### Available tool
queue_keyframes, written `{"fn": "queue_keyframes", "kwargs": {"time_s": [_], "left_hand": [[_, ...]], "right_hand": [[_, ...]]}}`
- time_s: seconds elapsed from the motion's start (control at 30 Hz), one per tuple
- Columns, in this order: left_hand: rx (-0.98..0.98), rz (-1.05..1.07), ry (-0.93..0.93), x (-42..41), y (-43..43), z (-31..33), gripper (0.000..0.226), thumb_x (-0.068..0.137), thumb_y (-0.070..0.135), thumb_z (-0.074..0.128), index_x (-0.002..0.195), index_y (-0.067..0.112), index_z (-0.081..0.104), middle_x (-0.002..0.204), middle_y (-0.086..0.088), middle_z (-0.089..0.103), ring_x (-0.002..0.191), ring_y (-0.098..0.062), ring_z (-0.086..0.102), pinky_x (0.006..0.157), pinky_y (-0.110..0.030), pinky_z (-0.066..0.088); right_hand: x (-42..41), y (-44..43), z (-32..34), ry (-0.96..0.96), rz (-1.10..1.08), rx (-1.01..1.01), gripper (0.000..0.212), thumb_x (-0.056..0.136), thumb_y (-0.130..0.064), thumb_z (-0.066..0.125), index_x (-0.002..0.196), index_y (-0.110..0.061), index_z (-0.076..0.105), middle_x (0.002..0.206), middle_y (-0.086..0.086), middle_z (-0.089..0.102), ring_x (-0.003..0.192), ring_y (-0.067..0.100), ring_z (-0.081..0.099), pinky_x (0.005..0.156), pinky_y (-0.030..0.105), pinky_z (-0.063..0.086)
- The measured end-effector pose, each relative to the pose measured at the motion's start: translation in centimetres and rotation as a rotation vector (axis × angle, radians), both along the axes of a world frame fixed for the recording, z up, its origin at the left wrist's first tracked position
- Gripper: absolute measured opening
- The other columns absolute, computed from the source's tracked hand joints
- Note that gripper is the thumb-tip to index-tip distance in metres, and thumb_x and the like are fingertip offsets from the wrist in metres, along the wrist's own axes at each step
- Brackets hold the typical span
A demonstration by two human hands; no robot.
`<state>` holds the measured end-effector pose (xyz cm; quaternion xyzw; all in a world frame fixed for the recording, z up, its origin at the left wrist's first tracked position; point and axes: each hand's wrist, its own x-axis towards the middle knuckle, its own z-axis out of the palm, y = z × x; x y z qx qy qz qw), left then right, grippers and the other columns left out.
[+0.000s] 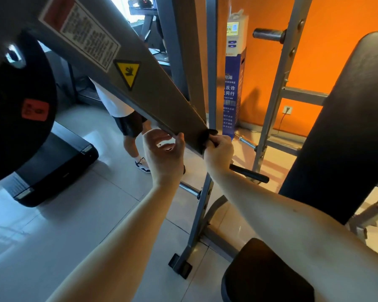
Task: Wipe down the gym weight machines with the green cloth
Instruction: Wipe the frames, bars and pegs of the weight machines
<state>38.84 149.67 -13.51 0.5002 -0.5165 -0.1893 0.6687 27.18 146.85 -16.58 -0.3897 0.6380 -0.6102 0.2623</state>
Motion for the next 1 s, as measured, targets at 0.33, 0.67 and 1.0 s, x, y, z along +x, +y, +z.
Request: {"fn": "queue_keyframes", "kwargs": {"time_s": [0.33,0.67,1.0], "left_hand": [[-0.011,-0.046,0.014,-0.2,-0.5,-0.8,0.035,0.089,0.019,0.076,0.111,0.005,0.052,0.105,-0.012,0.062,0.094,-0.02,0.065,0.074,-0.019,0.057],[0.01,-0.018,-0.005,-0.3,-0.4,-1.1,0.041,0.084,0.025,0.08,0.111,0.013,0.052,0.103,-0.009,0.064,0.09,-0.027,0.07,0.073,-0.027,0.062],[0.138,-0.021,0.047,-2.0,-0.5,-3.5,0.03,0.091,0.011,0.074,0.11,0.005,0.052,0.097,0.006,0.06,0.085,0.003,0.064,0.073,-0.015,0.055]], "right_hand": [[2.2,1.5,0.0,0.049,0.125,-0.321,0.017,0.097,-0.004,0.065,0.102,-0.018,0.074,0.114,-0.018,0.055,0.112,-0.004,0.055,0.098,0.016,0.051],[-0.3,-0.3,-1.1,-0.017,0.063,0.065,0.021,0.103,-0.012,0.056,0.118,-0.01,0.07,0.111,-0.01,0.056,0.112,0.009,0.059,0.086,0.008,0.046],[1.3,2.2,-1.9,0.034,0.153,-0.293,0.021,0.096,0.003,0.063,0.113,-0.002,0.074,0.121,0.0,0.056,0.108,-0.021,0.048,0.095,0.005,0.043]]}}
